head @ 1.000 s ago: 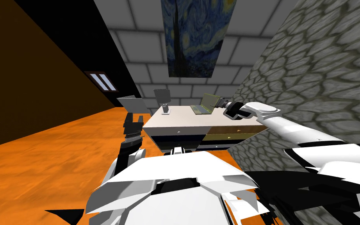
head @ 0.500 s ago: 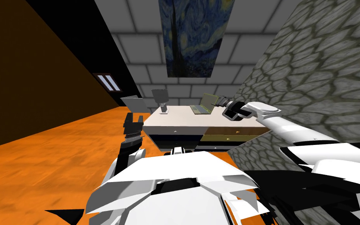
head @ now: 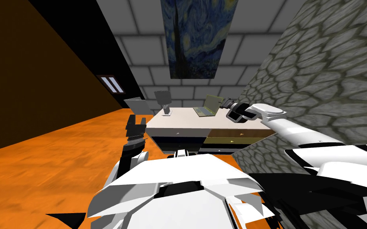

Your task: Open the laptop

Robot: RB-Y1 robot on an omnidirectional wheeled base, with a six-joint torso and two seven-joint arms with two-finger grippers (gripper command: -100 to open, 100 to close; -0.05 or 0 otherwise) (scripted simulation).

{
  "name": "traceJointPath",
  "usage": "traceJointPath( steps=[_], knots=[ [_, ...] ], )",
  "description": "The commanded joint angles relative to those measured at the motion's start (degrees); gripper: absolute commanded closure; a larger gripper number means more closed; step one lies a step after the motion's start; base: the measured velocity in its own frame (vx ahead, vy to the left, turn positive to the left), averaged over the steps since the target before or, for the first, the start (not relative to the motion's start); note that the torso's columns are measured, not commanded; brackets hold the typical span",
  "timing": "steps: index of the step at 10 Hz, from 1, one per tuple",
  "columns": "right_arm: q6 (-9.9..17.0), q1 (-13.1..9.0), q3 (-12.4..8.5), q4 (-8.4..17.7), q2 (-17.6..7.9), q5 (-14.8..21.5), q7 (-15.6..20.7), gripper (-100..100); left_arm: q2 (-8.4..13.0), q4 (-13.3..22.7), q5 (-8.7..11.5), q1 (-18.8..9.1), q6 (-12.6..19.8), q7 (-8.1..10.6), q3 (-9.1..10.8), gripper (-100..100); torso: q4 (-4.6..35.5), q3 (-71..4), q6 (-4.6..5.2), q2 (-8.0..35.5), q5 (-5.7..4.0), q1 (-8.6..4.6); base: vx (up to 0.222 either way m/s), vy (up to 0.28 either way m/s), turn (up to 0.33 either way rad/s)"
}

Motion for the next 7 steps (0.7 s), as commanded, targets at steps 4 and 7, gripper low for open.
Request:
traceJointPath(
  steps=[4, 7],
  knots=[
    [1.80, 1.46, 1.05, -3.04, -1.26, 4.81, 7.24, 100, 0.00, 0.00, 0.00, 0.00, 0.00, 0.00, 0.00, 0, 0.01, 0.02, 0.01, 0.02, -0.06, -0.20, 0.007, 0.075, -0.004],
    [2.71, 2.21, 1.58, -4.60, -1.90, 7.25, 10.79, 100, 0.00, 0.00, 0.00, 0.00, 0.00, 0.00, 0.00, 0, 0.00, 0.00, 0.01, 0.00, -0.05, -0.18, 0.004, 0.062, -0.004]
  ],
)
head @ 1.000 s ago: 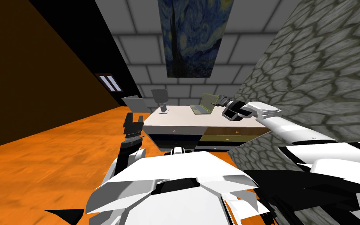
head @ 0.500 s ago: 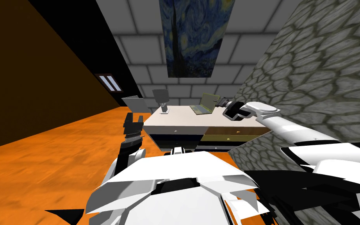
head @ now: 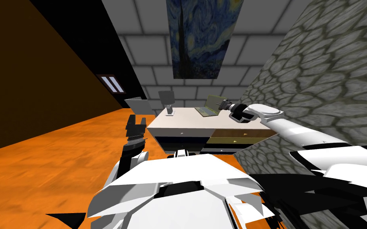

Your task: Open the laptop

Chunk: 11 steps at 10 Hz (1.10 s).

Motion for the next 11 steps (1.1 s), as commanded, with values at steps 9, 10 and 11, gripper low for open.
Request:
traceJointPath(
  steps=[9, 10, 11],
  knots=[
    [-2.06, -2.10, -0.42, 2.22, 0.94, -4.30, -6.83, -100, 0.02, 0.00, 0.00, 0.00, 0.00, 0.00, 0.02, 0, -0.02, -0.05, 0.00, -0.08, 0.05, 0.11, -0.035, -0.143, 0.100],
    [-2.31, -2.37, -0.47, 2.50, 1.07, -4.86, -7.74, -100, 0.02, 0.00, 0.00, 0.00, 0.00, 0.00, 0.02, 0, -0.03, -0.05, -0.01, -0.08, 0.01, 0.05, -0.010, -0.149, 0.104],
    [-2.57, -2.65, -0.53, 2.78, 1.21, -5.44, -8.68, -100, 0.02, 0.00, 0.00, 0.00, 0.00, 0.00, 0.02, 0, -0.03, -0.05, 0.00, -0.08, 0.01, 0.03, -0.041, -0.154, 0.104]
  ],
)
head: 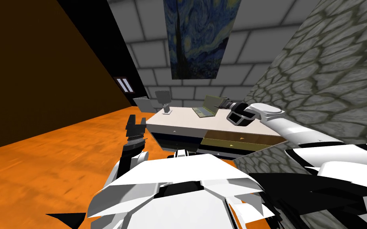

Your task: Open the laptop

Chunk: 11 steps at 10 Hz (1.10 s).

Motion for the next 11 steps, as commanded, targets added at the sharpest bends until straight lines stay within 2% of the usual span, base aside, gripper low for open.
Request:
traceJointPath(
  steps=[1, 3, 5, 6, 7, 11],
  knots=[
    [-0.79, -0.81, -0.15, 0.82, 0.37, -1.64, -2.76, -100, 0.00, 0.00, 0.00, 0.00, 0.00, 0.00, 0.00, 0, 0.03, 0.07, 0.00, 0.13, -0.01, -0.03, -0.069, -0.160, 0.104],
    [-1.33, -1.38, -0.27, 1.49, 0.63, -2.84, -4.71, -100, 0.00, 0.00, 0.00, -0.01, 0.00, 0.00, 0.00, 0, 0.08, 0.15, 0.09, 0.24, -0.05, -0.12, -0.077, -0.148, 0.106],
    [-1.25, -1.49, -0.05, 1.44, 0.61, -2.43, -4.15, -100, -0.01, 0.00, 0.00, 0.00, 0.00, 0.00, -0.01, 0, 0.00, -0.01, 0.03, -0.03, 0.05, 0.21, -0.018, -0.037, 0.007],
    [-1.24, -1.48, -0.04, 1.44, 0.61, -2.42, -4.13, 100, -0.01, 0.00, 0.00, 0.00, 0.00, 0.00, -0.01, 0, -0.03, -0.06, -0.01, -0.08, 0.10, 0.30, -0.005, -0.007, -0.002],
    [-0.58, -1.10, 0.19, 0.29, 0.42, -0.78, -1.58, 100, -0.01, 0.00, 0.00, 0.00, 0.00, 0.00, -0.01, 0, -0.02, -0.03, -0.02, -0.04, 0.08, 0.20, -0.002, 0.037, -0.007],
    [0.76, -0.34, 0.67, -2.02, 0.03, 2.49, 3.54, 100, -0.02, 0.00, 0.00, 0.00, 0.00, 0.00, -0.02, 0, 0.05, 0.10, 0.00, 0.15, 0.00, -0.03, -0.009, 0.072, -0.005]
  ],
)
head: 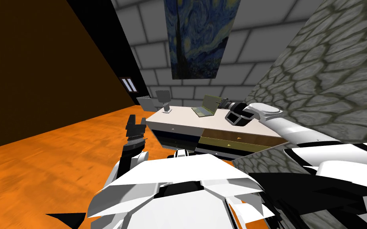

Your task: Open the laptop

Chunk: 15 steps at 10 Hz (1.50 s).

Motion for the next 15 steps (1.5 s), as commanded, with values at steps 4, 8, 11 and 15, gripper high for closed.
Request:
traceJointPath(
  steps=[4, 8, 11, 15],
  knots=[
    [1.97, 1.11, 0.67, -3.35, -0.56, 4.64, 7.33, 100, 0.00, 0.00, 0.00, 0.00, 0.00, 0.00, 0.00, 0, -0.03, -0.04, 0.00, -0.06, -0.01, -0.01, -0.006, 0.054, -0.005],
    [0.95, 0.19, 0.52, -1.42, -0.09, 2.17, 3.23, -100, 0.02, 0.01, 0.00, -0.01, 0.00, 0.00, 0.02, 0, 0.00, 0.02, 0.00, 0.04, -0.14, -0.40, -0.029, -0.084, 0.095],
    [0.28, -0.55, 0.51, -0.16, 0.15, 0.57, 0.45, -100, 0.02, 0.01, 0.00, 0.00, 0.00, 0.00, 0.02, 0, -0.03, -0.06, -0.02, -0.08, 0.02, 0.07, -0.036, -0.145, 0.123],
    [-0.68, -1.62, 0.51, 1.67, 0.51, -1.74, -3.56, -100, 0.02, 0.00, 0.00, 0.00, 0.00, 0.00, 0.02, 0, -0.04, -0.07, 0.00, -0.10, 0.00, 0.03, -0.033, -0.143, 0.114]
  ],
)
